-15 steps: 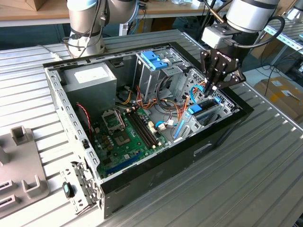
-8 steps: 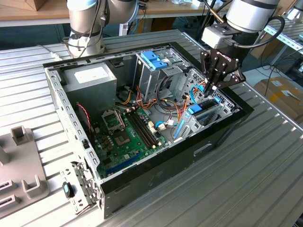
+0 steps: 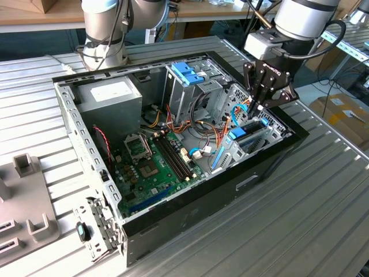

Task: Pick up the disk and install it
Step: 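Insert the first disk wire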

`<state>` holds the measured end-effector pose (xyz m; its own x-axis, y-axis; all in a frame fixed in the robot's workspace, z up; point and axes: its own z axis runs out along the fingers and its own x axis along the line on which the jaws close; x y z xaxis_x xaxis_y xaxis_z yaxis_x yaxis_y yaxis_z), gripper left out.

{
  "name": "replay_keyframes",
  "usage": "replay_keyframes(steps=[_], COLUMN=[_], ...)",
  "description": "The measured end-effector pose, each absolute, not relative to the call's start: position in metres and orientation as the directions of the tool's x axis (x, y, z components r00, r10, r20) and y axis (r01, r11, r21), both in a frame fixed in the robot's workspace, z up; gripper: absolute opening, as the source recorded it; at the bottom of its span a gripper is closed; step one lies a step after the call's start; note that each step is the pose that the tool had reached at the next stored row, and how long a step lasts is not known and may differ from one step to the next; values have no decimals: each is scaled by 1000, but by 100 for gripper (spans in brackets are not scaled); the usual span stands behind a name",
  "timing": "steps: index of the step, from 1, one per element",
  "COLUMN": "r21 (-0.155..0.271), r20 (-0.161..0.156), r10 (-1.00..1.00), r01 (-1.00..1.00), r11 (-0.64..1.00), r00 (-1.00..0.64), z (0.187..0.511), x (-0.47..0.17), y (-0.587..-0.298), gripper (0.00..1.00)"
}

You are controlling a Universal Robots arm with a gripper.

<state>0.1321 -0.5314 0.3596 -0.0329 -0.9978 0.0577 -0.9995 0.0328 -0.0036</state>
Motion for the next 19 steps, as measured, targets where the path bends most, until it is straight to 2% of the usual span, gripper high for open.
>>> replay_keyframes(steps=[19], r21=[-8], r20=[57], r10=[-998], r01=[-1000], r11=[25], r00=[-26], z=[359], x=[131], y=[-535], gripper=[16])
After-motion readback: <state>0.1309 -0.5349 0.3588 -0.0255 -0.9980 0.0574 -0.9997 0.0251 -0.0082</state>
